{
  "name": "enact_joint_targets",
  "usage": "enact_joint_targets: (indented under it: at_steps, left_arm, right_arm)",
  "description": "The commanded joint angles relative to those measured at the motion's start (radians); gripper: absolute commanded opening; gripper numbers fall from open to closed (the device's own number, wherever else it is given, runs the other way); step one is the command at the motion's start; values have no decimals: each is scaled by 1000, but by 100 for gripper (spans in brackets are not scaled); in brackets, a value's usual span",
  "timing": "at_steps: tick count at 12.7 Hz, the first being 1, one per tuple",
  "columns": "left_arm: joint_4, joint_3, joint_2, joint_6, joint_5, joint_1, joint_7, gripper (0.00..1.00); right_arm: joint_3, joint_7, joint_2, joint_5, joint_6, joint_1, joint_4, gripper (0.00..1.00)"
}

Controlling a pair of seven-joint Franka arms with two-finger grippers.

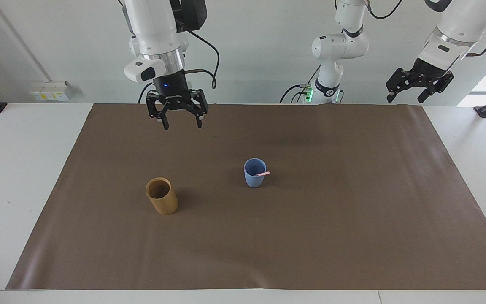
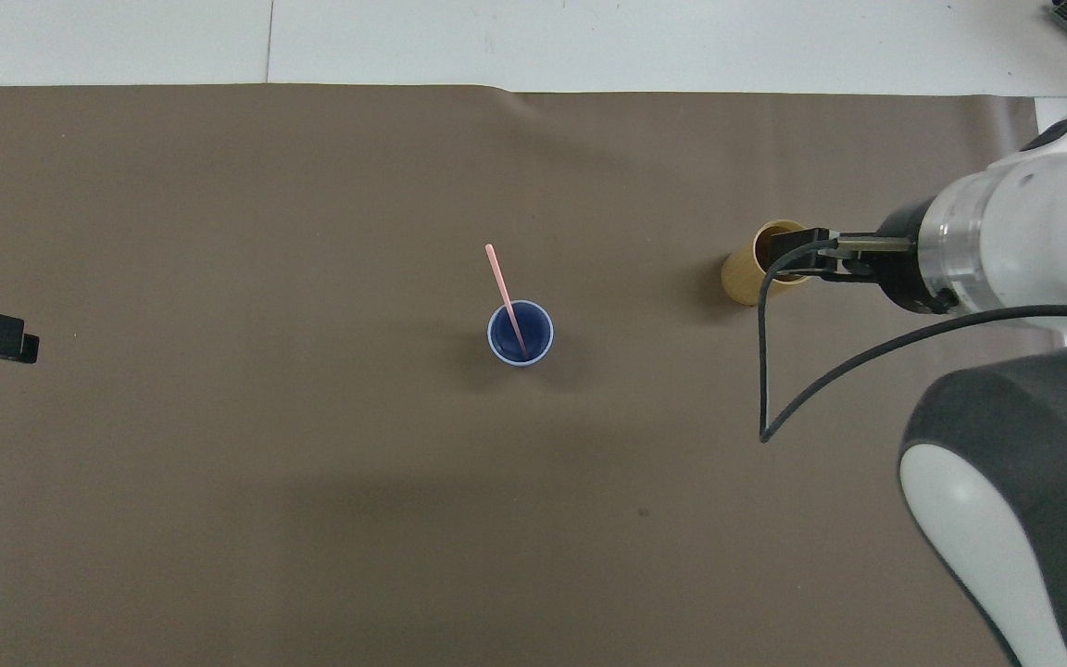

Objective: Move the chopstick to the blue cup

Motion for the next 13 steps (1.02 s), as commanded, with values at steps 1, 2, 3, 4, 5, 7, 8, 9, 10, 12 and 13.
enact_joint_targets:
  at_steps: [1, 2, 3, 4, 5, 7, 8, 9, 10, 12, 13]
  left_arm:
    - [12, -2, -3, -7, -9, 7, -5, 100]
    - [12, -3, -3, -7, -11, 7, -5, 100]
    - [12, -2, -3, -7, -11, 7, -5, 100]
    - [12, -2, -3, -7, -9, 7, -5, 100]
    - [12, -3, -3, -7, -11, 7, -5, 100]
    - [12, -2, -3, -7, -9, 7, -5, 100]
    - [12, -3, -3, -7, -9, 7, -5, 100]
    - [12, -2, -3, -7, -11, 7, -5, 100]
    - [12, -2, -3, -7, -11, 7, -6, 100]
    - [12, -2, -3, -7, -9, 7, -5, 100]
    - [12, -3, -3, -7, -9, 7, -5, 100]
  right_arm:
    - [14, -6, 29, -20, -126, -81, 84, 100]
    - [12, -6, 29, -22, -158, -92, 86, 100]
    - [12, -7, 29, -38, -177, -93, 86, 100]
    - [14, -7, 29, -71, -189, -92, 86, 100]
    - [15, -20, 34, -91, -214, -93, 99, 100]
    - [6, -52, 32, -71, -222, -125, 104, 100]
    - [6, -56, 29, -66, -232, -133, 100, 100]
    - [9, -58, 29, -66, -238, -130, 101, 100]
    - [12, -58, 29, -66, -239, -129, 101, 100]
    - [11, -75, 31, -22, -239, -141, 107, 100]
    - [5, -102, 32, -5, -239, -147, 109, 100]
